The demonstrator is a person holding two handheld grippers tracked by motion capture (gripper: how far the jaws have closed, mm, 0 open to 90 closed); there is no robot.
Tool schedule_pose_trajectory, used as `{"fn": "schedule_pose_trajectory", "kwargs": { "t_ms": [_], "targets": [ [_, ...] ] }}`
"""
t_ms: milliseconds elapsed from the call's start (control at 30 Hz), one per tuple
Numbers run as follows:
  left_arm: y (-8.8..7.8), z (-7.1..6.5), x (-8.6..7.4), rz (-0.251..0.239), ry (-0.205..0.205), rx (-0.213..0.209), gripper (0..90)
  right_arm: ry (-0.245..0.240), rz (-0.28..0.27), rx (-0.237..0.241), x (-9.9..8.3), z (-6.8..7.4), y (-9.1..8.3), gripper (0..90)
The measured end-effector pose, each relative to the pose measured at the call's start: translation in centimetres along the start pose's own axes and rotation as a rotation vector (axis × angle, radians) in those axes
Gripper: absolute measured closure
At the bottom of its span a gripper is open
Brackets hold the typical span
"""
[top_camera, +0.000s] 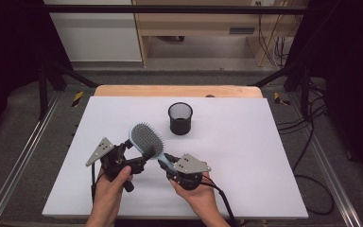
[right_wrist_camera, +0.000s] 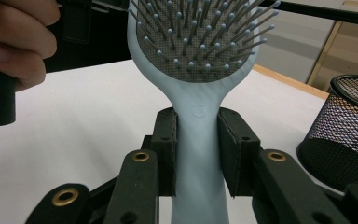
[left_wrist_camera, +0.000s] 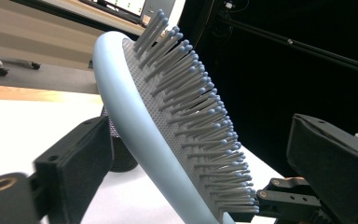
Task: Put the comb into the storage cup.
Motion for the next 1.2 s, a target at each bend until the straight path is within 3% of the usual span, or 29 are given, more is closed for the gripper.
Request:
{"fn": "schedule_pose_trajectory", "kwargs": {
  "t_ms": [433,633,1200],
  "targets": [
    [-0.3,0.4,0.0,0.0,-0.035,0.006,28.7,-0.005,-0.003,0.003,0.1,0.2,0.0,69.4],
    [-0.4,0.7,-0.1,-0.003,-0.068,0.011,30.5,-0.01,0.0,0.012,0.0,0.6,0.1,69.4],
    [-0.4,1.2,-0.4,-0.012,-0.104,0.038,37.4,-0.015,0.022,0.027,-0.5,1.1,0.5,69.4]
  ]
}}
Point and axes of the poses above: each handheld gripper's, and its own axes: y roughly forward along the jaws, x roughly out of its top, z roughly to its left, the point moved 9 cm from there along y, roughly forward along the jaws, and after that the axes turned 11 degrees about -y, right-handed, at the moved point
